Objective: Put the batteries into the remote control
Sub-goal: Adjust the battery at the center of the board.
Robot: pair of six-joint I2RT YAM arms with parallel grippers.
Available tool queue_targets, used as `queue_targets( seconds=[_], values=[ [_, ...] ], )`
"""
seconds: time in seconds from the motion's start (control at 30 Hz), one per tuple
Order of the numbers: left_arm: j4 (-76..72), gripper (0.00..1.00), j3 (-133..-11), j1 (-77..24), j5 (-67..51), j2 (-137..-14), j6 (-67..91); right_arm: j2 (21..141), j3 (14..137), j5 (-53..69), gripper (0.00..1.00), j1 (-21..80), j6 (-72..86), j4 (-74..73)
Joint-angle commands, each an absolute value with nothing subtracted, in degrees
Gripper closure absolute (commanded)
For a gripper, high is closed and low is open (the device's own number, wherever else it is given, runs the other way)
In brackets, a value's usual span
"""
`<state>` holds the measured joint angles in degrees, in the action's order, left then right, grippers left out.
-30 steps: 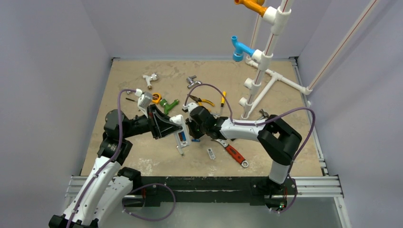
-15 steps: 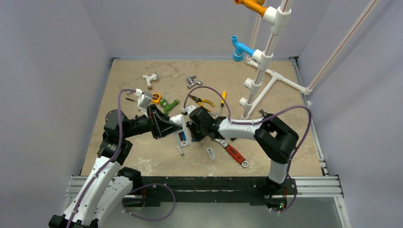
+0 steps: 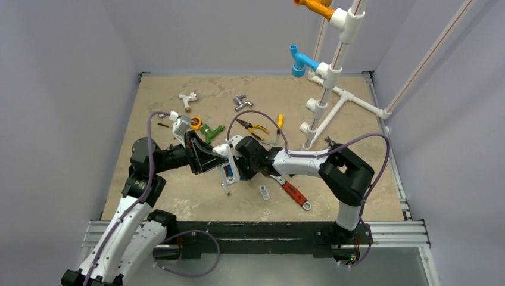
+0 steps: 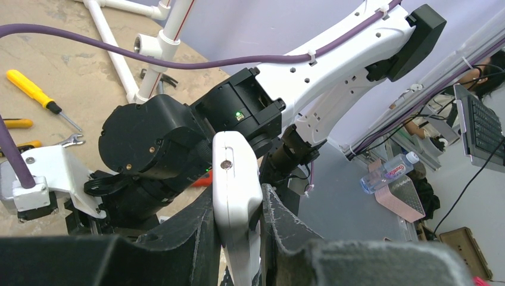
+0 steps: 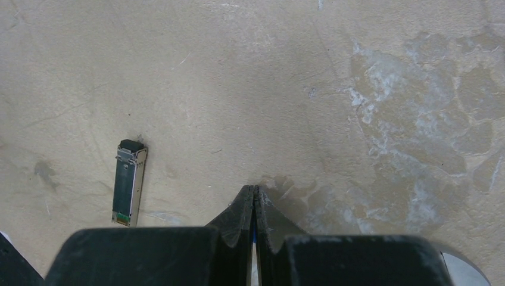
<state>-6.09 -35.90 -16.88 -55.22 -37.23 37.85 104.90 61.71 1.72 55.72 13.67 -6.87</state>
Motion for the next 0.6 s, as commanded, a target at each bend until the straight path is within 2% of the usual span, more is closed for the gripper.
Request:
queue_targets(
  seconds=[0.0, 0.33, 0.57],
  values=[
    [-7.74, 1.0, -38.28, -16.69, -54.71, -36.94, 36.91, 103.1, 61.17, 2.49, 1.0, 56.28, 12.1, -12.08],
    [-8.05, 1.0, -38.14, -16.69, -54.75, -37.0, 37.18, 102.49, 59.68, 10.4, 1.0, 56.26, 7.76, -14.43],
    [-8.17, 1.0, -38.01, -16.68, -54.74, -37.0, 37.27, 101.9, 59.43, 11.55, 1.0, 56.34, 5.95, -16.26]
  ],
)
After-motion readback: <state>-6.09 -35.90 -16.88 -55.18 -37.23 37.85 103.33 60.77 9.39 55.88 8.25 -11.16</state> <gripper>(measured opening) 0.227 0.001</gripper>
